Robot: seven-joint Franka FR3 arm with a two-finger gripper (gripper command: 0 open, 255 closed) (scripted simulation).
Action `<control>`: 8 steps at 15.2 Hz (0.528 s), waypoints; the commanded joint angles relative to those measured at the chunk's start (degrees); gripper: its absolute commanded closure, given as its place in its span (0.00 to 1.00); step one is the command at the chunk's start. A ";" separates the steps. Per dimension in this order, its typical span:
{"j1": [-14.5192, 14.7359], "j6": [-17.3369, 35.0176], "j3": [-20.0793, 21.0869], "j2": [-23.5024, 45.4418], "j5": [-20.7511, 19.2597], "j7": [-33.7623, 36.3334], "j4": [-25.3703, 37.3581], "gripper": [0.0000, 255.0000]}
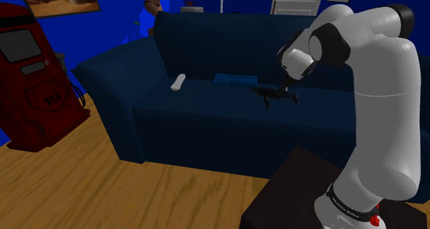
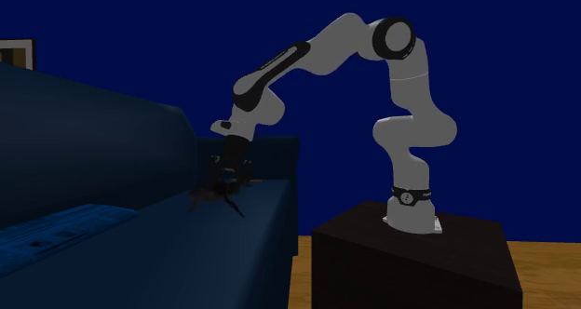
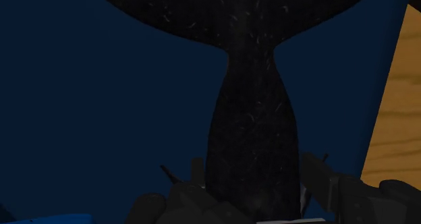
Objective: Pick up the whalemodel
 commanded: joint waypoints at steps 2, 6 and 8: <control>1.16 -0.94 -1.49 -1.59 -2.39 1.94 0.35 1.00; 2.80 -2.12 -3.45 -3.80 -5.55 4.44 0.72 1.00; 3.61 -2.74 -4.41 -4.89 -7.13 5.70 0.98 1.00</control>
